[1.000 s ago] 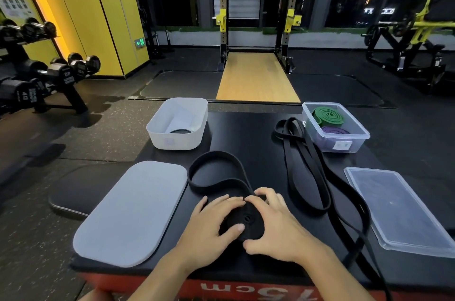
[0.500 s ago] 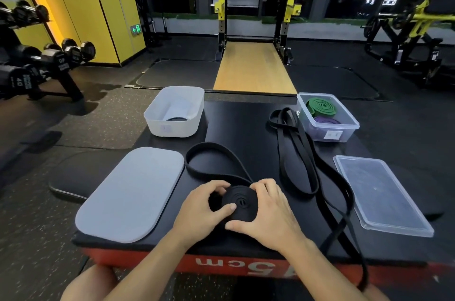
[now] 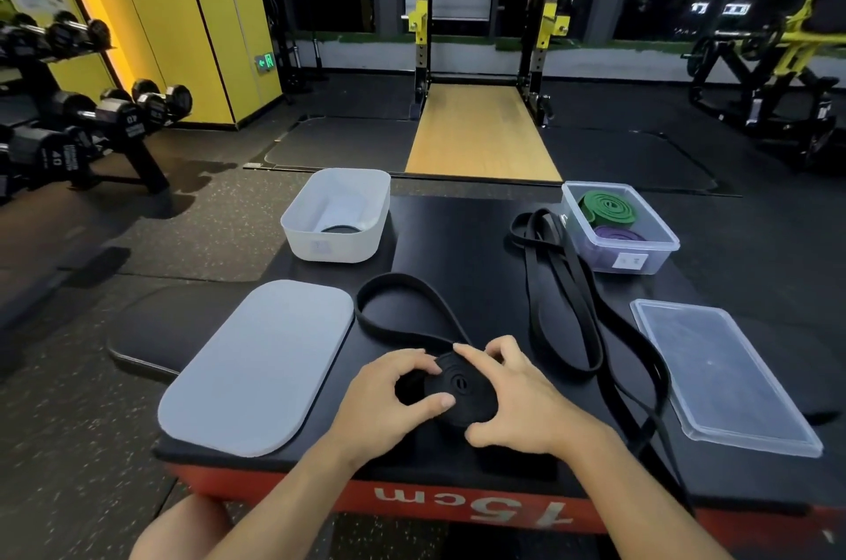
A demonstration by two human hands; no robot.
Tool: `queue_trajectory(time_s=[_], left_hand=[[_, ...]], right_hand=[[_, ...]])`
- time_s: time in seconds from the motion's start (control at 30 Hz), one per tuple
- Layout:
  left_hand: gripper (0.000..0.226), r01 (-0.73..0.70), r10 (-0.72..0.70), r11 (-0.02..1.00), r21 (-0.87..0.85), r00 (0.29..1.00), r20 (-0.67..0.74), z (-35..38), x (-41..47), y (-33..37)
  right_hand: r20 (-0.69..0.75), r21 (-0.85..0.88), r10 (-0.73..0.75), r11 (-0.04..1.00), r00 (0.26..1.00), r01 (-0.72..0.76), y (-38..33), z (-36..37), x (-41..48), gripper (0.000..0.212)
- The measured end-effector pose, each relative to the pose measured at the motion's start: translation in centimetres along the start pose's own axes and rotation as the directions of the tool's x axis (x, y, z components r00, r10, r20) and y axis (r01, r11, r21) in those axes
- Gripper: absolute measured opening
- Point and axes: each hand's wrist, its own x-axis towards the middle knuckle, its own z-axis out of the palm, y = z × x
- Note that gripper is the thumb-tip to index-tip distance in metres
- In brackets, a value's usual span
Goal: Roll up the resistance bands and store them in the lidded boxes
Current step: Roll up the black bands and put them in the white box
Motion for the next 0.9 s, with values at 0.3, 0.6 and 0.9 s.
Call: queue_trajectory(time_s=[0.3,0.6,0.9], left_hand=[[0.058,-0.074,0.06,0.982,0.171,0.995,0.084,0.4,0.7,0.1],[0.043,-0.011,0.016,0.987,0.16,0.999,-0.03,0.8,0.5,-0.1],[0.051,-0.048,0.044,0.982,0.185,0.999,0.022,0.8,0.6,-0.3]], right_hand=[[-0.06,-0.05,0.028,0.998,0.998,-0.031,-1.0,0.0,0.3,0.094],[-0.207,-0.085,0.08,0.991,0.975,-0.099,-2.4,0.7,-0.4,0.098],[-0.296,-0.132,0.191,0.962,0.936,-0.238,-3.2,2.4,-0.8,0.106]])
